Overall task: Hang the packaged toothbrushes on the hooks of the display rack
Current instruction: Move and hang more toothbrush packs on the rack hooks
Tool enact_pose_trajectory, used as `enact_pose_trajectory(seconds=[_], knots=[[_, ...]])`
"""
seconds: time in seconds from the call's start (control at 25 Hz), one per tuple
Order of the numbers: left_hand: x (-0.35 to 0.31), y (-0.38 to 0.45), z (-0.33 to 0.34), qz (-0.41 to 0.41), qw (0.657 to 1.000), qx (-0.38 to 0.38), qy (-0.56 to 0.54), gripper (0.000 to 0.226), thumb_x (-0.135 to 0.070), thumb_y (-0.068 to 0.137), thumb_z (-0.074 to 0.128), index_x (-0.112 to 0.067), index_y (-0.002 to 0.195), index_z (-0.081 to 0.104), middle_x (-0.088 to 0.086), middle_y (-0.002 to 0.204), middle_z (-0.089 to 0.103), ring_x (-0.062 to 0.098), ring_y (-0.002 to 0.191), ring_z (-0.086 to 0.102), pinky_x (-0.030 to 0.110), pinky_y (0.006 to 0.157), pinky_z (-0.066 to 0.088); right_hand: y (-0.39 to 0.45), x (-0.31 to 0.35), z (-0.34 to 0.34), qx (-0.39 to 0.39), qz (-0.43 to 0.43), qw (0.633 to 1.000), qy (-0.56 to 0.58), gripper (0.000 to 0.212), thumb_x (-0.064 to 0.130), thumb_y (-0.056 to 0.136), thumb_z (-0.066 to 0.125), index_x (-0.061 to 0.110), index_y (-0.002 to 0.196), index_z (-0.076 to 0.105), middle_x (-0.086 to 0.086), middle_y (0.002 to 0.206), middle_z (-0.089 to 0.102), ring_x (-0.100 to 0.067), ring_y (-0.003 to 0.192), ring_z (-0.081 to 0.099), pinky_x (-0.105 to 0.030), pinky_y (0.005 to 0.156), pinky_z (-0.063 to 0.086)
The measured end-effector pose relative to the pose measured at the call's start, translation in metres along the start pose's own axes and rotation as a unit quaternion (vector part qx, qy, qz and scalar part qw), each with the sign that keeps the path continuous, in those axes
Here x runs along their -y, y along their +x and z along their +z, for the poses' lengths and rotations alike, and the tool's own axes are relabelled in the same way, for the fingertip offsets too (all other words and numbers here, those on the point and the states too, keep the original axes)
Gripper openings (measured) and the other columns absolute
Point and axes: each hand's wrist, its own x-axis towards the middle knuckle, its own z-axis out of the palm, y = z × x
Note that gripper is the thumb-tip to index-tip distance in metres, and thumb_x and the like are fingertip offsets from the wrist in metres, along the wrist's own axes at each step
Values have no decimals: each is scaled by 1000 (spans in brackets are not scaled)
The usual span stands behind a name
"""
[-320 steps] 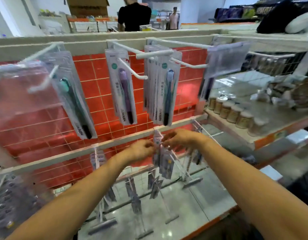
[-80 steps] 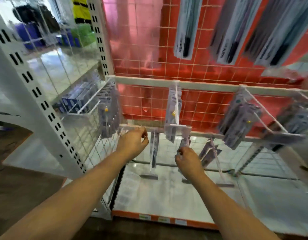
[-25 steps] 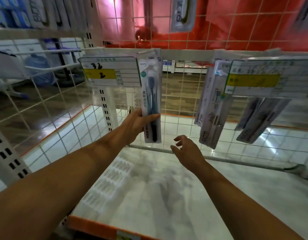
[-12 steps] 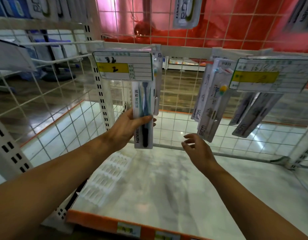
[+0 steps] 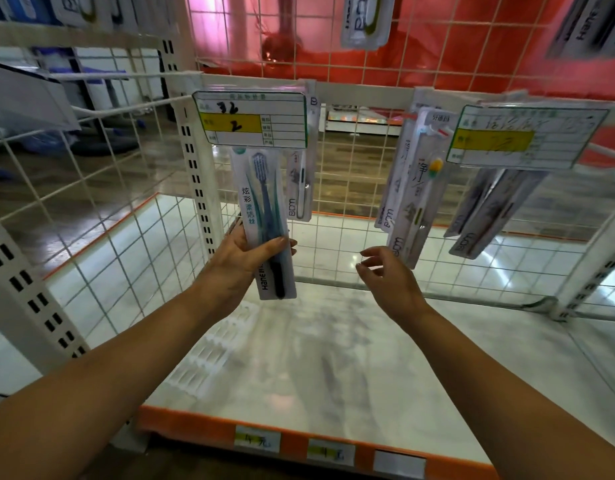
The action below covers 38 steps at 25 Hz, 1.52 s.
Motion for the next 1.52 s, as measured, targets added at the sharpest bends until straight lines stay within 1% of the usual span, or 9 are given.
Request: enact_pose_trajectory(seconds=[0.24, 0.44, 0.64, 0.84, 0.96, 1.12, 1.24, 1.4, 1.52], knots=[[20, -24, 1, -91, 994, 4, -57, 16, -4, 85, 57, -13, 98, 60, 0, 79, 74, 13, 78, 69, 23, 70, 58, -8, -5, -14, -8, 21, 999, -35, 27, 22, 93, 54, 14, 118, 52, 1, 106, 57, -14, 89, 54, -26, 74, 40], [39, -21, 29, -145, 988, 33, -37, 14, -7, 83, 62, -13, 96, 62, 4, 85, 73, 21, 86, 66, 35, 83, 53, -16, -16, -47, -51, 58, 996, -43, 27, 20, 92, 56, 12, 117, 54, -3, 104, 61, -15, 87, 54, -25, 67, 40], [40, -1, 63, -154, 985, 54, -48, 17, -9, 85, 62, -14, 101, 60, 5, 89, 71, 19, 87, 65, 31, 78, 52, 0, -16, -79, -108, 72, 992, -2, 42, 25, 84, 68, 11, 120, 51, -5, 110, 56, -18, 92, 53, -31, 77, 42], [39, 8, 71, -148, 985, 63, -54, 21, -10, 87, 60, -17, 106, 59, 4, 94, 70, 19, 93, 65, 35, 86, 50, 37, -2, -72, -68, 71, 988, 118, 62, 20, 78, 75, 11, 129, 41, -2, 123, 51, -18, 109, 51, -32, 92, 43], [41, 9, 66, -148, 985, 60, -57, 26, -11, 86, 61, -14, 111, 58, 4, 93, 71, 20, 93, 65, 36, 87, 50, 50, 4, -61, -35, 78, 978, 189, 60, 12, 78, 73, 7, 129, 43, -5, 121, 57, -19, 103, 56, -36, 92, 47], [44, 6, 58, -149, 985, 61, -62, 18, -10, 86, 61, -16, 103, 60, 0, 85, 73, 13, 82, 67, 29, 77, 51, 58, 6, -53, -31, 64, 970, 231, 50, 10, 79, 71, 7, 124, 50, -5, 111, 63, -20, 93, 61, -36, 81, 51], [45, 7, 52, -147, 985, 70, -52, 18, -10, 86, 60, -14, 104, 61, 1, 86, 73, 11, 80, 67, 25, 72, 51, 62, 4, -51, -18, 49, 962, 267, 45, 8, 80, 69, 6, 122, 54, -5, 102, 66, -23, 93, 64, -39, 82, 53], [38, 11, 43, -138, 985, 93, -34, 22, -10, 86, 60, -13, 108, 61, 3, 91, 72, 14, 87, 67, 28, 78, 51, 59, 0, -50, -38, 48, 949, 309, 36, 7, 80, 68, 10, 114, 57, -5, 92, 68, -24, 84, 66, -41, 80, 53], [32, 13, 36, -130, 986, 99, -20, 20, -11, 86, 60, -14, 106, 61, 4, 92, 72, 17, 89, 67, 32, 82, 54, 48, 0, -54, -18, 41, 945, 324, 33, 9, 81, 66, 12, 113, 59, -5, 95, 69, -23, 86, 68, -41, 77, 55]])
